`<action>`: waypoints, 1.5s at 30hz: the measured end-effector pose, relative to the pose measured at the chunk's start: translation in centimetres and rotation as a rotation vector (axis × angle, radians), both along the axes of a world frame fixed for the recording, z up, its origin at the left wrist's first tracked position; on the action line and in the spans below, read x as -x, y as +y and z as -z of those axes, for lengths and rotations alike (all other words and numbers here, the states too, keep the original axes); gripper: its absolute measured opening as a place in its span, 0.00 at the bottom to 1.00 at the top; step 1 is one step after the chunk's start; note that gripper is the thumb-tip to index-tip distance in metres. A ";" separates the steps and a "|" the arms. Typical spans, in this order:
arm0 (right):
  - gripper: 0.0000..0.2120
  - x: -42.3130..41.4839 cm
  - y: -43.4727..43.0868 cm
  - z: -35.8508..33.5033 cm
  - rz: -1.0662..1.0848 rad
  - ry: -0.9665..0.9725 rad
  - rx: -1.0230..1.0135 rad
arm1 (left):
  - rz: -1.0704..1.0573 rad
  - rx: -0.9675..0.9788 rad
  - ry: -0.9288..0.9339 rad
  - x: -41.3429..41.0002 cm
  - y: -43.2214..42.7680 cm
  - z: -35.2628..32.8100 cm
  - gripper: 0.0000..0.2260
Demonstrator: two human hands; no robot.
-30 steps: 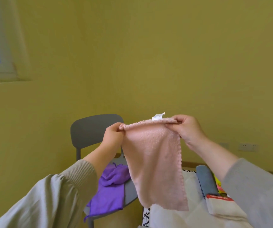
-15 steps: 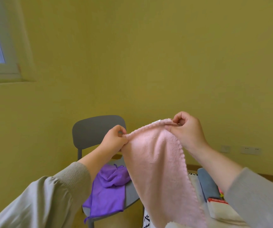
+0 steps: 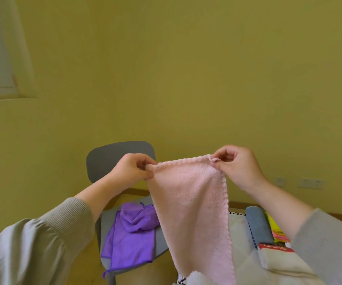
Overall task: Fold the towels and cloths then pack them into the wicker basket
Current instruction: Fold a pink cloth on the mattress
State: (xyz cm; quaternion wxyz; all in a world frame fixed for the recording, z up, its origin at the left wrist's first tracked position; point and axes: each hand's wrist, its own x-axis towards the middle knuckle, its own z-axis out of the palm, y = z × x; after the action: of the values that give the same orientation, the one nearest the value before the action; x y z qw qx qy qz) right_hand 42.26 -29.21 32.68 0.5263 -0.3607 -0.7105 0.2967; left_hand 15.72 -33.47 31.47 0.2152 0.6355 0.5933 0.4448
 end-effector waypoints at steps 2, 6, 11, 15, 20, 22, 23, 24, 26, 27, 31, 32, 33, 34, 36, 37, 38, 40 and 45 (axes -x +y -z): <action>0.14 -0.2 0.2 0.3 0.006 -0.016 0.007 | -0.014 0.009 0.020 0.3 0.0 -0.1 0.11; 0.17 -0.6 0.8 0.9 0.022 -0.044 0.031 | -0.012 0.038 0.007 0.3 0.0 -0.2 0.08; 0.15 -1.1 1.1 1.4 0.013 -0.043 0.123 | -0.022 0.051 -0.044 0.0 0.1 0.0 0.02; 0.12 -1.3 1.3 1.7 0.006 -0.026 0.177 | -0.040 0.031 -0.029 -0.1 0.2 0.0 0.03; 0.11 -1.5 1.5 2.0 -0.008 0.041 0.233 | -0.018 -0.007 0.008 -0.4 0.1 -0.3 0.03; 0.10 -1.5 1.5 2.1 -0.023 0.069 0.262 | -0.008 -0.010 0.001 -0.3 -0.1 -0.4 0.03; 0.09 -1.5 1.4 2.1 -0.029 0.083 0.281 | -0.002 -0.009 -0.004 -0.3 -0.1 -0.4 0.03; 0.08 -1.5 1.4 2.1 -0.033 0.093 0.299 | 0.004 -0.006 -0.009 -0.2 -0.2 -0.4 0.04; 0.08 -1.5 1.4 2.1 -0.033 0.108 0.328 | 0.015 -0.003 -0.009 -0.1 -0.4 -0.5 0.05; 0.07 -1.5 1.5 2.1 -0.029 0.111 0.337 | 0.019 -0.002 -0.006 -0.1 -0.4 -0.4 0.06; 0.07 -1.5 1.6 2.1 -0.031 0.129 0.340 | 0.014 -0.004 0.037 0.1 -0.5 -0.6 0.07; 0.06 -1.5 1.6 2.1 -0.034 0.135 0.336 | 0.010 -0.004 0.066 0.1 -0.5 -0.6 0.08; 0.07 -1.5 1.5 2.1 -0.034 0.132 0.332 | 0.002 -0.006 0.109 0.1 -0.4 -0.7 0.08; 0.07 -1.6 1.5 2.0 -0.029 0.119 0.323 | -0.012 -0.008 0.164 0.0 -0.4 -0.8 0.09; 0.07 -1.7 1.6 2.0 0.006 0.076 0.289 | -0.036 -0.011 0.246 0.0 -0.4 -1.0 0.10; 0.07 -1.8 1.6 2.0 0.037 0.053 0.268 | -0.042 -0.010 0.261 0.1 -0.3 -1.1 0.10; 0.07 -1.9 1.6 2.0 0.069 0.031 0.248 | -0.043 -0.005 0.264 0.1 -0.2 -1.1 0.09; 0.07 -1.9 1.5 1.8 0.115 -0.005 0.211 | -0.049 0.000 0.256 0.2 -0.2 -1.3 0.08; 0.08 -1.8 1.0 1.5 0.169 0.004 0.148 | -0.055 0.020 -0.094 -0.5 -0.1 -1.3 0.04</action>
State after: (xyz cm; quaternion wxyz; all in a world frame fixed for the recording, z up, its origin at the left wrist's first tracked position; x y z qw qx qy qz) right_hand 44.11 -28.17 31.17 0.5230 -0.4564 -0.6527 0.3036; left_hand 16.18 -33.61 32.75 0.2370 0.5952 0.6042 0.4738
